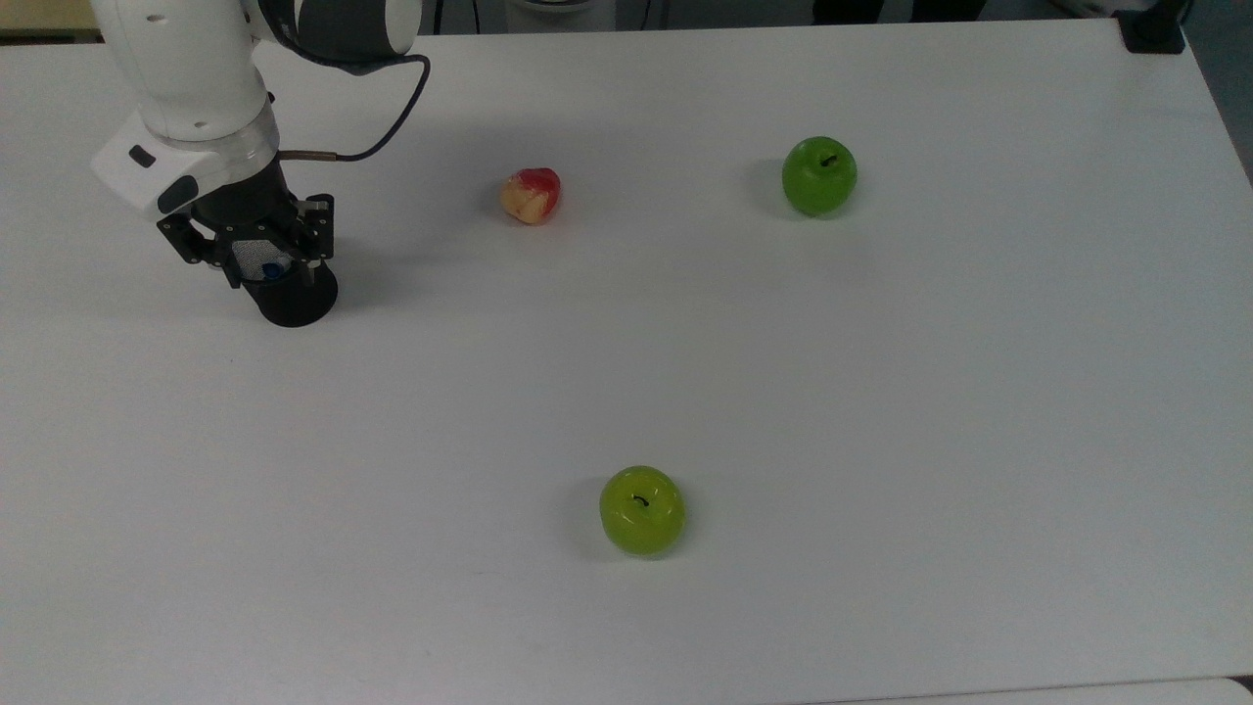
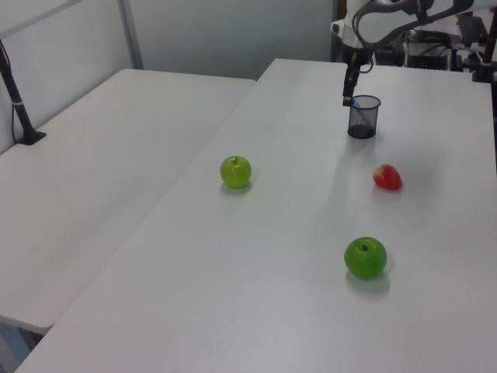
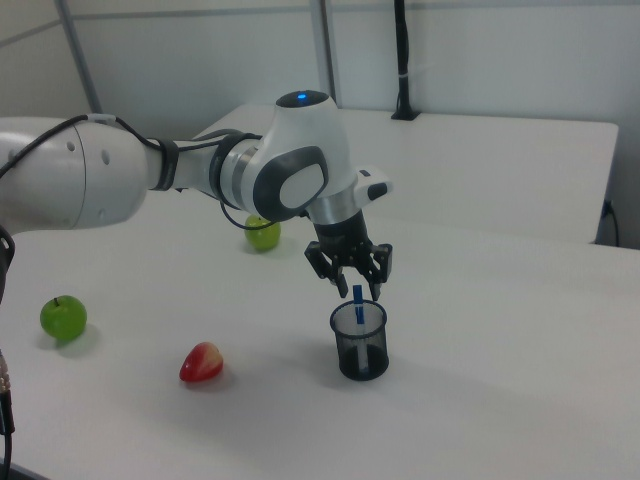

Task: Take marker pen
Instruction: 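Lower the gripper onto the blue marker and close on it, then lift the marker straight up out of the pen cup, then carry the marker away from the cup and lower it to the table, then open the gripper to release the marker and raise the gripper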

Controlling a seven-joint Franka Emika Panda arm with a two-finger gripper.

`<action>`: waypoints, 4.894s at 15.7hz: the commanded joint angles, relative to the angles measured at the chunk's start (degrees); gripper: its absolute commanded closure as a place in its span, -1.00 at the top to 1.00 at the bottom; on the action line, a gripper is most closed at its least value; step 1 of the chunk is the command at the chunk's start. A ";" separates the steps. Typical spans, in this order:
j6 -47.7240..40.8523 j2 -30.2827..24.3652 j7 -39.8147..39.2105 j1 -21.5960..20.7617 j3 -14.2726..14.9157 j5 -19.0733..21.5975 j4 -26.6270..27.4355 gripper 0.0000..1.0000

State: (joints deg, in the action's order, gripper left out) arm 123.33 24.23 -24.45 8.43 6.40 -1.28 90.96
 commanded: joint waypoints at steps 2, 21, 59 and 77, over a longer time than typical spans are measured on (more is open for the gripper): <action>1.47 -0.24 -1.57 0.01 0.01 -0.04 0.63 -0.44; 0.68 -2.87 -1.04 0.45 0.01 0.14 -0.16 -0.94; -12.06 5.47 32.27 -19.50 -2.62 9.80 -6.14 -0.85; -25.92 -9.98 30.60 -19.95 -1.66 0.24 -6.05 1.00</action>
State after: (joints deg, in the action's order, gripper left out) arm 104.30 22.29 7.25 -11.83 3.93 2.29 82.55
